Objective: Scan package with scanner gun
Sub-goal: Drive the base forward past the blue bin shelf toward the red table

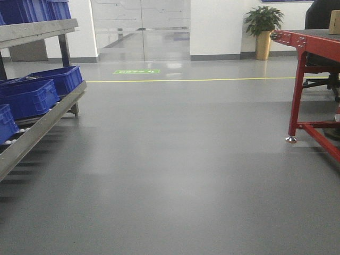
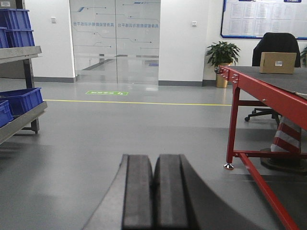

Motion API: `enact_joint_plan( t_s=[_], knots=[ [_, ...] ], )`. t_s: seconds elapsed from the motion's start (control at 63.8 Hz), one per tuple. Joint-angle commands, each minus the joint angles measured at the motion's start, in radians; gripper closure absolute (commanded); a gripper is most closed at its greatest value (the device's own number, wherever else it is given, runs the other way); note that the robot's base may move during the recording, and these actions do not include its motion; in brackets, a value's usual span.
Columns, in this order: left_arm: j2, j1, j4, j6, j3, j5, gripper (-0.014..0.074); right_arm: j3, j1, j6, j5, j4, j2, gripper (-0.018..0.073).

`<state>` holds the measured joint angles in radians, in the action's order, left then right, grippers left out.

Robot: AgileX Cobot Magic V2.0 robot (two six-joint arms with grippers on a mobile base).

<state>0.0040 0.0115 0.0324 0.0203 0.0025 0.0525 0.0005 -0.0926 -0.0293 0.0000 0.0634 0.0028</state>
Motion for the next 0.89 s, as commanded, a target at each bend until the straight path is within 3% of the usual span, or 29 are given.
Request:
enact_joint_plan(
  t_s=[0.0,0.878],
  knots=[
    [-0.004,-0.005,-0.005,-0.003,-0.002,-0.017,0.0708,0.0,-0.004,-0.003,-0.016,-0.001,-0.003,0.0727],
    [-0.004,-0.005,-0.005,-0.003,-0.002,-0.017,0.0708,0.0,-0.004,-0.003,-0.016,-0.001,-0.003,0.0727]
  ],
)
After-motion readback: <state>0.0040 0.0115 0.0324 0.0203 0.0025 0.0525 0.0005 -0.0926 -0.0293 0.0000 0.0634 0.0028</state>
